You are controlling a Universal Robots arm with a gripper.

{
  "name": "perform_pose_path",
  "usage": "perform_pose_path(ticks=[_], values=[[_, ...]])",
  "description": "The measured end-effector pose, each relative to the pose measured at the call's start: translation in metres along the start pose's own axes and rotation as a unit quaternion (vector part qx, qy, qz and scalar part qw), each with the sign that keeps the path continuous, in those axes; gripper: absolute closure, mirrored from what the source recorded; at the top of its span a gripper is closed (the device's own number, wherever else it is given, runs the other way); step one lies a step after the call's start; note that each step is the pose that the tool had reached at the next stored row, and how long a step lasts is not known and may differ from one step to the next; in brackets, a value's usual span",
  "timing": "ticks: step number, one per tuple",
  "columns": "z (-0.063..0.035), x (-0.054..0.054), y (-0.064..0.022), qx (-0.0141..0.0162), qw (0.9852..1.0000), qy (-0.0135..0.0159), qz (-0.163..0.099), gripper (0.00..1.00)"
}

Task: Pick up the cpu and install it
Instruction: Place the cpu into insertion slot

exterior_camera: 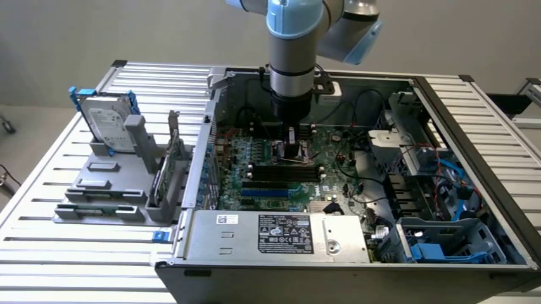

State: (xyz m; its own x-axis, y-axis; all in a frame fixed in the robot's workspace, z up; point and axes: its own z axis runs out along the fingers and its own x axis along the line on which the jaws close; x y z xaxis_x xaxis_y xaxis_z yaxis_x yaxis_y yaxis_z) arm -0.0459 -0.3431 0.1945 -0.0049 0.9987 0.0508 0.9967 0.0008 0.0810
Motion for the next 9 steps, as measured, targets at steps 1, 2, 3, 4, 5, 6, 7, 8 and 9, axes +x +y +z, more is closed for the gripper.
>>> perform_pose_path(ticks=[1, 2, 3, 4, 5, 6, 7, 8, 9], values=[[0.0002, 0.0004, 0.0000, -0.0001, 1.0000, -0.0004, 0.000, 0.45], [0.0003, 0.0007, 0.0002, -0.0001, 1.0000, -0.0008, 0.000, 0.45], [0.0003, 0.0009, 0.0003, -0.0001, 1.0000, -0.0013, 0.000, 0.45], [0.0004, 0.0009, 0.0004, -0.0001, 1.0000, -0.0018, 0.000, 0.45], [0.0004, 0.0009, 0.0005, -0.0002, 1.0000, -0.0024, 0.000, 0.45], [0.0005, 0.0010, 0.0007, -0.0002, 1.0000, -0.0031, 0.001, 0.45], [0.0005, 0.0010, 0.0008, -0.0003, 1.0000, -0.0039, 0.001, 0.45], [0.0005, 0.0010, 0.0009, -0.0003, 1.0000, -0.0046, 0.001, 0.45], [0.0005, 0.0010, 0.0009, -0.0004, 1.0000, -0.0053, 0.001, 0.45]])
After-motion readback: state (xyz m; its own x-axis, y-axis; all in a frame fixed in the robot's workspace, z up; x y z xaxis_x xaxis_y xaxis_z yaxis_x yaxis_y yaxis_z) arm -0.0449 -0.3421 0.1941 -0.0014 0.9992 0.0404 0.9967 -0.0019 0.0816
